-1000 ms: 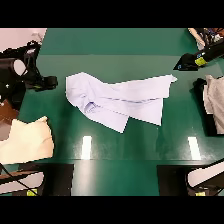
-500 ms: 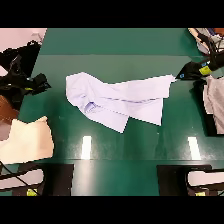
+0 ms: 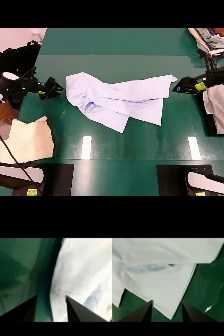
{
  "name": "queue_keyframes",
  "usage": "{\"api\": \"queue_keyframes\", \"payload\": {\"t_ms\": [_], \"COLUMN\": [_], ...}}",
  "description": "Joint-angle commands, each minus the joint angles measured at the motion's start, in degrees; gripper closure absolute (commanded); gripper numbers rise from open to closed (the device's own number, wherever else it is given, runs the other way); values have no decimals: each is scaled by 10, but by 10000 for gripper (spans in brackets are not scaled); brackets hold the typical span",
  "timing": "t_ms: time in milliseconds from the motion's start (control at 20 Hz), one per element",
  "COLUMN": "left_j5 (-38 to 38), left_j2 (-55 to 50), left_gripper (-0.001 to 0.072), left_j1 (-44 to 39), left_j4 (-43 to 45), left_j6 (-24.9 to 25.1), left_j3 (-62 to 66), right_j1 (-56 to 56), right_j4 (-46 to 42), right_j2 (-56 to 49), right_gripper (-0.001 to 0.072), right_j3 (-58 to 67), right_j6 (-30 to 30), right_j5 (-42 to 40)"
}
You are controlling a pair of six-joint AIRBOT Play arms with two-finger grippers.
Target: Fold the shirts.
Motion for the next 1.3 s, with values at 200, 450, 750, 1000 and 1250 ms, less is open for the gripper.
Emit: {"api": "queue_keyframes", "payload": {"t_ms": [200,450,750,1000,1250], "left_j5": [53,18,17,6,6], "left_j2": [-23,-10,85,105,105], "left_gripper": [285,687,687,687,687], "left_j1": [-56,-30,4,4,3], "left_j4": [-45,-54,-52,-53,-53], "left_j6": [48,48,90,99,99], "left_j3": [-3,5,13,14,14], "right_j1": [5,-22,-61,-61,-24], "right_j4": [13,9,9,32,106], "right_j2": [18,19,76,80,39], "right_gripper": [304,399,398,206,265], "right_j3": [-37,-38,-181,-315,-353], "right_j6": [2,7,26,28,3], "right_j5": [-17,19,-20,-60,-132]}}
